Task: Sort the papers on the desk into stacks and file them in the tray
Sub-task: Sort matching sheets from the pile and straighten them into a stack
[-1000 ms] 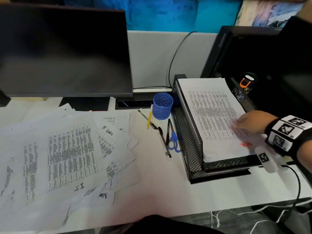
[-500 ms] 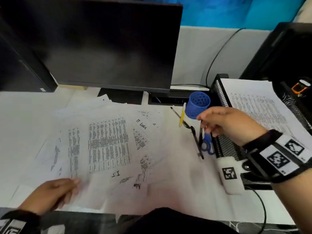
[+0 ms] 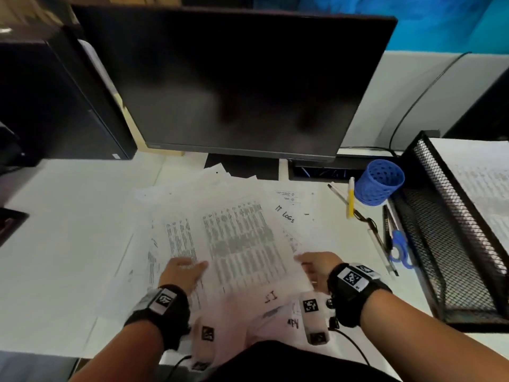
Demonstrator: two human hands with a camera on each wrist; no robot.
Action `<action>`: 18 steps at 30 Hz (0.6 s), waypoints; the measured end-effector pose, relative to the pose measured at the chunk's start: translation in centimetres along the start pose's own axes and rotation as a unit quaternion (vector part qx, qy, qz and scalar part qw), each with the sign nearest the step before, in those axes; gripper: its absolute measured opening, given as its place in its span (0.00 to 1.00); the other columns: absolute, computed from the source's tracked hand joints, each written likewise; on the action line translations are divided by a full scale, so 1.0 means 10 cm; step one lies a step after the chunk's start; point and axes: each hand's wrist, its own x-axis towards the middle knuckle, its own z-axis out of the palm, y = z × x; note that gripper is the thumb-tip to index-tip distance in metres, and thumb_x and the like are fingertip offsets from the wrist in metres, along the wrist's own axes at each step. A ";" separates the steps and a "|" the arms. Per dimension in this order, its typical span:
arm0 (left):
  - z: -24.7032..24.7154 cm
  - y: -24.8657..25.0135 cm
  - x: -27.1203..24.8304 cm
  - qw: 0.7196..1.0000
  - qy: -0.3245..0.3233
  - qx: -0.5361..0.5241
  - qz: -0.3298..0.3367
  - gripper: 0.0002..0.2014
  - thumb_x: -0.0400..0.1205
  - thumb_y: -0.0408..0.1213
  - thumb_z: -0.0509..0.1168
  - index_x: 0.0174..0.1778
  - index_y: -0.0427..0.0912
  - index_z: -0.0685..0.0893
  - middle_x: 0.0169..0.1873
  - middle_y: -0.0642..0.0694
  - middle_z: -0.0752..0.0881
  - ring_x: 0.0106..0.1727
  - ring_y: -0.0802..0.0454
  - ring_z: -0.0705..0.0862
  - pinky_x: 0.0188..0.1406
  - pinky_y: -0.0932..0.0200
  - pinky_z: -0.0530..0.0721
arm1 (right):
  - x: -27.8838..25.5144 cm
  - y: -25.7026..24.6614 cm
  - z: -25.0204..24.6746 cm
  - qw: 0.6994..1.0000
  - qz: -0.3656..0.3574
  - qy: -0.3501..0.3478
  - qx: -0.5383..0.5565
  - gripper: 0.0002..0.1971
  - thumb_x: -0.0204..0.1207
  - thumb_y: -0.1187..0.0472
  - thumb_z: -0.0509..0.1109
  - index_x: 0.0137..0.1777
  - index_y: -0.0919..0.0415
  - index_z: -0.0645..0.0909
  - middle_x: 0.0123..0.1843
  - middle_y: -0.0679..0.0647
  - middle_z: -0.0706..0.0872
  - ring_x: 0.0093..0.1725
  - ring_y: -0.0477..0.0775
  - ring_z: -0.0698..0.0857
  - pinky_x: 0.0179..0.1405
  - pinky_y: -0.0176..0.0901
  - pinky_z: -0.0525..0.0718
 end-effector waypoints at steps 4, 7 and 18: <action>0.06 0.14 -0.06 0.995 -0.007 0.089 0.049 0.14 0.72 0.50 0.75 0.43 0.46 0.80 0.38 0.47 0.85 0.43 0.46 0.83 0.44 0.59 0.77 | 0.01 -0.10 0.22 0.984 -0.048 0.099 -0.139 0.24 0.82 0.48 0.61 0.65 0.69 0.79 0.61 0.66 0.84 0.60 0.65 0.82 0.62 0.48 0.79; 0.04 0.18 -0.05 0.989 -0.039 0.118 0.081 0.09 0.75 0.44 0.73 0.35 0.45 0.82 0.34 0.51 0.83 0.38 0.51 0.81 0.44 0.59 0.78 | -0.07 -0.16 0.29 0.973 -0.080 0.158 -0.151 0.24 0.87 0.52 0.47 0.67 0.69 0.75 0.68 0.67 0.79 0.68 0.64 0.78 0.60 0.41 0.73; -0.35 0.13 0.18 0.990 0.120 0.072 0.007 0.34 0.69 0.48 0.75 0.69 0.46 0.71 0.68 0.39 0.73 0.68 0.37 0.72 0.65 0.47 0.72 | 0.09 -0.07 0.22 0.995 -0.060 0.049 -0.063 0.04 0.79 0.68 0.66 0.45 0.70 0.78 0.33 0.62 0.80 0.27 0.56 0.77 0.24 0.41 0.78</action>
